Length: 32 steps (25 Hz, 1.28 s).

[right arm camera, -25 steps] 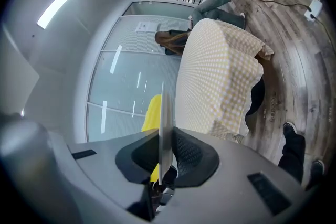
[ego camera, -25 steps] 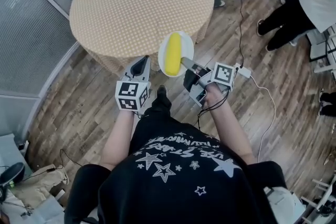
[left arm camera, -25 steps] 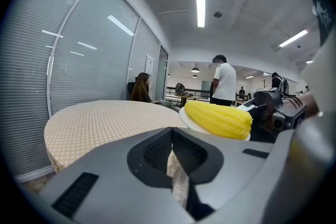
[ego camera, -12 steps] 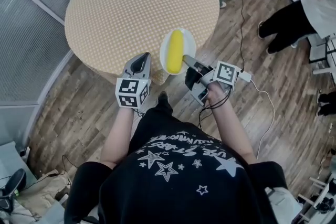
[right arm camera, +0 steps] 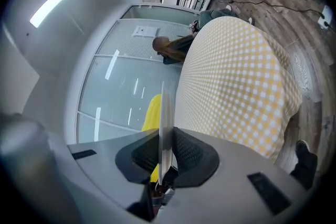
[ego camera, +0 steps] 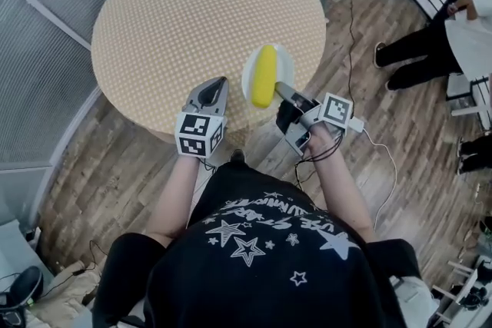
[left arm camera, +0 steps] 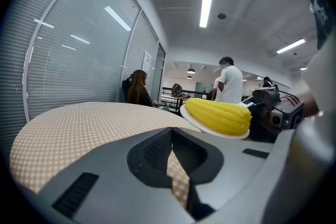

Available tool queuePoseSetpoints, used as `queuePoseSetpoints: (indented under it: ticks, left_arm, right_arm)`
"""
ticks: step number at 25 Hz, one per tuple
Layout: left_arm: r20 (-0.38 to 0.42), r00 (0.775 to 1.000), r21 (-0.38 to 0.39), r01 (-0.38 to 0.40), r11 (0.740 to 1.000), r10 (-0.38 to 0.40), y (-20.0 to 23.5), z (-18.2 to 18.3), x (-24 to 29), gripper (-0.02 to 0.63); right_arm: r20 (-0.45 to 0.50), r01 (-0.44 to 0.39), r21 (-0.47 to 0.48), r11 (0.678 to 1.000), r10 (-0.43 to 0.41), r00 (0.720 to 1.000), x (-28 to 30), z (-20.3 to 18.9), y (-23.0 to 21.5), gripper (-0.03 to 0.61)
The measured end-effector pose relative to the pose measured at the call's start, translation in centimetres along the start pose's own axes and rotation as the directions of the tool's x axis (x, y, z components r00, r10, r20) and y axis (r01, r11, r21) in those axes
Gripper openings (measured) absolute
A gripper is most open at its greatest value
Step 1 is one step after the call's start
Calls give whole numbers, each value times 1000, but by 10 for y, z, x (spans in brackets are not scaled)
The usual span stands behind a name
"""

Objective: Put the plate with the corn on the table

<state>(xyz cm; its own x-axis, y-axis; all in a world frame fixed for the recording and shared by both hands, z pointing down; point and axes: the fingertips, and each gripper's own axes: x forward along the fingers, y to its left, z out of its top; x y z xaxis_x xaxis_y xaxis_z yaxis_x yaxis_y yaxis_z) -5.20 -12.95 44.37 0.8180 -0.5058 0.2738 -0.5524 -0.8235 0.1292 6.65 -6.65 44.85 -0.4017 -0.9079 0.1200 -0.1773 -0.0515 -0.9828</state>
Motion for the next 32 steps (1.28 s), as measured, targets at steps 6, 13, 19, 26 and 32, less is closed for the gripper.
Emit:
queuePoseSetpoints:
  ticks: [6, 13, 19, 26, 32]
  left_arm:
    - [-3, 1000, 16, 11, 1000, -11, 5, -4, 6, 8]
    - [-17, 1000, 27, 26, 999, -26, 5, -6, 13, 8]
    - [-15, 1000, 41, -18, 999, 18, 9, -12, 11, 8]
    - [-10, 994, 16, -107, 994, 107, 41, 6, 36, 8]
    - [-23, 986, -7, -168, 986, 167, 54, 20, 84, 8]
  right_arm:
    - [22, 1, -16, 1000, 0, 1000, 1, 7, -10, 51]
    - [39, 10, 1, 1000, -10, 999, 0, 10, -18, 52]
    - [50, -9, 16, 1000, 8, 999, 2, 24, -33, 52]
    - [-21, -12, 12, 1000, 12, 1000, 42, 65, -34, 52]
    - [-84, -10, 21, 1000, 11, 996, 74, 118, -45, 52]
